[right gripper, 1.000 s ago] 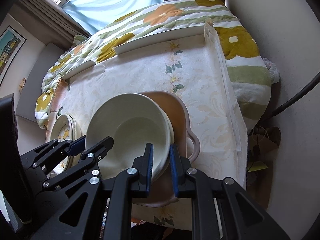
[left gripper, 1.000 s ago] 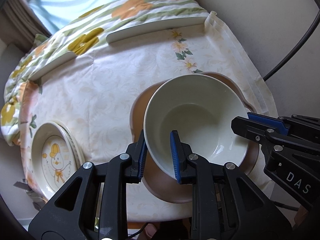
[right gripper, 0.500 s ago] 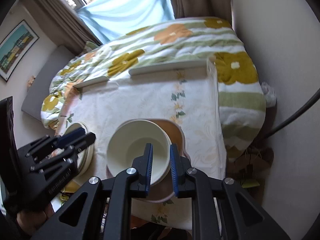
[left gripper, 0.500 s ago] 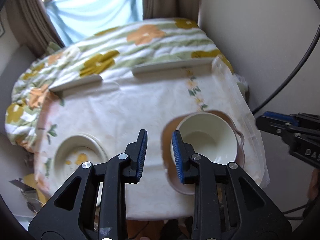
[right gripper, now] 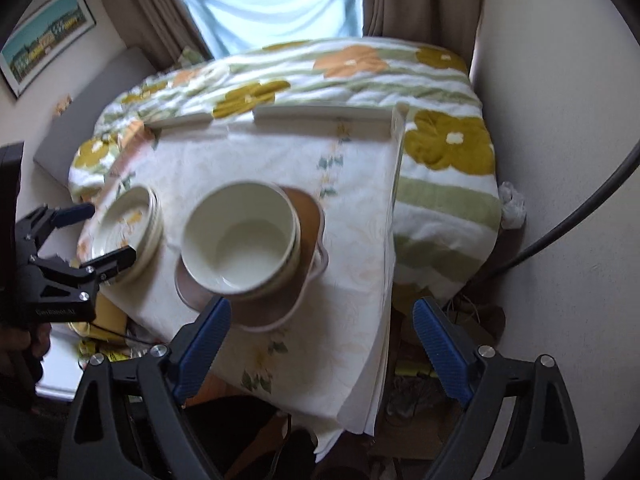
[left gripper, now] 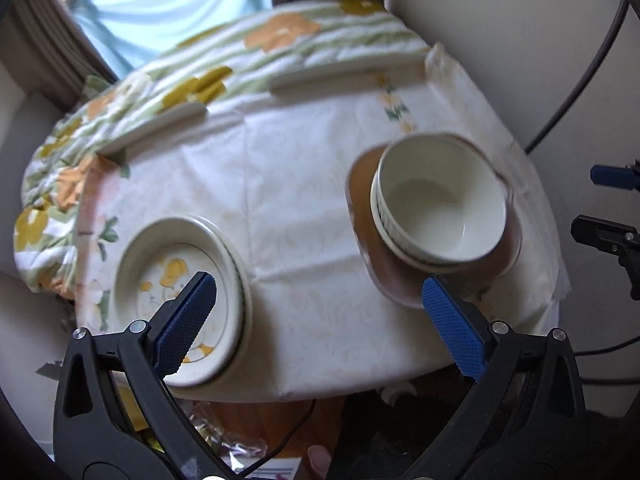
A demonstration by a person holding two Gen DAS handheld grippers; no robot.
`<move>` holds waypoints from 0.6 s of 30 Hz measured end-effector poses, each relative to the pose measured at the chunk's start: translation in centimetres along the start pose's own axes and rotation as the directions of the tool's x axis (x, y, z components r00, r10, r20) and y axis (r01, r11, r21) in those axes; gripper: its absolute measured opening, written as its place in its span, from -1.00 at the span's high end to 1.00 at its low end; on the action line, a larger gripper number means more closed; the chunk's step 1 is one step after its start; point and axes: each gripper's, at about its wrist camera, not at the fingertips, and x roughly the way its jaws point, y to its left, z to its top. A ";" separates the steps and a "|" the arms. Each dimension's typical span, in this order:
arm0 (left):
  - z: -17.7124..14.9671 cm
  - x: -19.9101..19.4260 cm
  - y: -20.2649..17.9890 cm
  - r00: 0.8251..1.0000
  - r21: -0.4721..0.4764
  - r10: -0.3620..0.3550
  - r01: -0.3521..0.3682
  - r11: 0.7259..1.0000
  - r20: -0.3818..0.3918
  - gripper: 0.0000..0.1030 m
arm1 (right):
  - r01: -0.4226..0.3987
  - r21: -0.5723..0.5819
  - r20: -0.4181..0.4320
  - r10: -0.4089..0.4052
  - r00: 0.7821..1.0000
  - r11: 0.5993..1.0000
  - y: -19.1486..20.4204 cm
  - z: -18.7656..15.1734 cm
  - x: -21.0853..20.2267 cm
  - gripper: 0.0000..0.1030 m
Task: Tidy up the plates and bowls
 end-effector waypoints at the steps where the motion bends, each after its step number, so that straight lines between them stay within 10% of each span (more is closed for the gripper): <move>1: 0.0 1.0 -0.1 1.000 0.017 -0.002 0.002 1.000 -0.027 -0.99 | 0.020 -0.022 -0.015 -0.021 1.000 1.000 0.3 -0.2 0.7 -0.76; 7: -0.2 4.9 -0.2 0.990 0.056 -0.051 0.059 0.997 -0.131 -0.99 | 0.021 -0.030 -0.110 -0.024 0.994 0.999 0.6 -0.1 4.8 -0.74; 18: 1.5 8.8 -1.6 0.964 0.098 -0.151 0.176 0.980 -0.219 -0.74 | 0.003 -0.051 -0.255 -0.016 0.967 0.999 1.8 1.3 10.2 0.03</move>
